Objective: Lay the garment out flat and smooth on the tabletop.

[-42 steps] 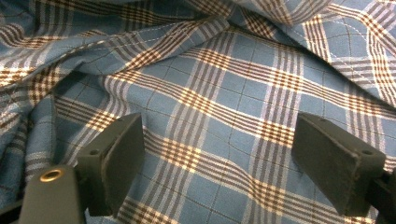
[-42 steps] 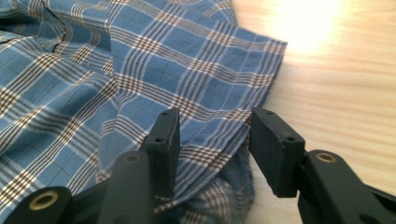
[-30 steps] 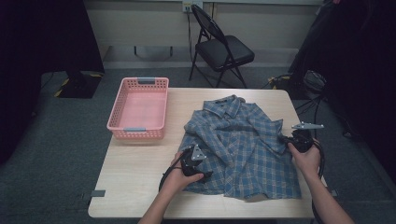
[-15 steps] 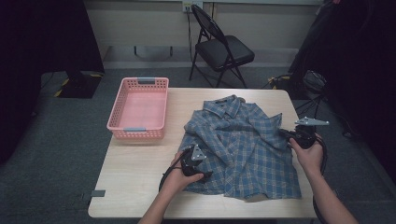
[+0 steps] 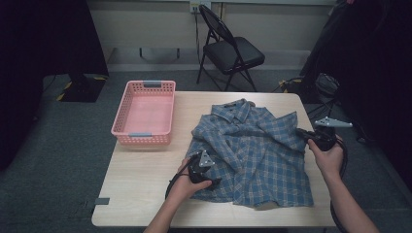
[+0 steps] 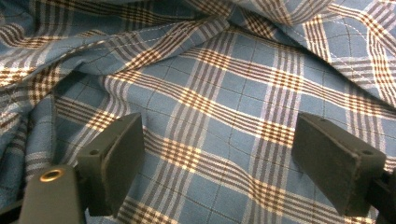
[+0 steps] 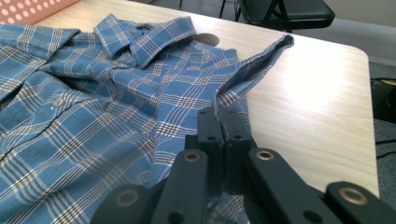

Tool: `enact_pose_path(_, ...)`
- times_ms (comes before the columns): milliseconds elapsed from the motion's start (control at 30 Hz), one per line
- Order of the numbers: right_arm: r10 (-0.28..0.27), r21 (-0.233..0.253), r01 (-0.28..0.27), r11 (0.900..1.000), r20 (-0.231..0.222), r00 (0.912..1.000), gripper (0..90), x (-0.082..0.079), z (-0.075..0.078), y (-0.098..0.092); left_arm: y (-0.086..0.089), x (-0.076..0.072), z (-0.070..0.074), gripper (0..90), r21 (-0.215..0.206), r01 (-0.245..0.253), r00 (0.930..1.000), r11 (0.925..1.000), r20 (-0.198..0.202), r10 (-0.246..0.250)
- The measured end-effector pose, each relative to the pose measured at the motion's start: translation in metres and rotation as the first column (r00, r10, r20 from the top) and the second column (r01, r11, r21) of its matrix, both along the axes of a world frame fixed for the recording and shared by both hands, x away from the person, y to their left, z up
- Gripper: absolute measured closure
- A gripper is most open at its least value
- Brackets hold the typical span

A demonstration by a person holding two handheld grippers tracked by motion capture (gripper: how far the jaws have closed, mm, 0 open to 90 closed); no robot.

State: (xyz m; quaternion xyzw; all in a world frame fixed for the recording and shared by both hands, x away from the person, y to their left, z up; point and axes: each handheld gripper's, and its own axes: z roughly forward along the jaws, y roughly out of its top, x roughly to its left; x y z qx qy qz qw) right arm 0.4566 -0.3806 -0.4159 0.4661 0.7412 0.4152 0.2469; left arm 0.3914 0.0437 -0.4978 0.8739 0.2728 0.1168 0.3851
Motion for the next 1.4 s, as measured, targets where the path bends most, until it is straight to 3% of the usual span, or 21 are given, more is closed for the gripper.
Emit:
enact_pose_path(800,-0.035,0.056,0.033,0.998,0.041,0.9986,88.7,0.003,0.012,-0.019,0.0,0.0,0.0,16.7,0.0,0.0,1.0,1.0,0.0,0.0)
enact_pose_path(1133,-0.069,0.075,0.064,0.995,0.058,0.9959,88.7,0.005,0.019,-0.037,0.0,0.0,0.0,16.7,0.0,0.0,1.0,1.0,0.0,0.0)
enact_pose_path(1300,-0.138,0.095,0.132,0.987,0.065,0.9883,88.7,0.008,0.019,-0.064,0.0,0.0,0.0,16.7,0.0,0.0,1.0,1.0,0.0,0.0)
enact_pose_path(1333,-0.162,0.102,0.155,0.983,0.072,0.9842,88.7,0.009,0.02,-0.072,0.0,0.0,0.0,16.7,0.0,0.0,1.0,1.0,0.0,0.0)
enact_pose_path(1367,-0.224,0.103,0.215,0.971,0.087,0.9707,88.7,0.009,0.023,-0.09,0.0,0.0,0.0,16.7,0.0,0.0,1.0,1.0,0.0,0.0)
enact_pose_path(1400,-0.224,0.103,0.215,0.971,0.087,0.9707,88.7,0.009,0.023,-0.09,0.0,0.0,0.0,16.7,0.0,0.0,1.0,1.0,-0.001,0.0)
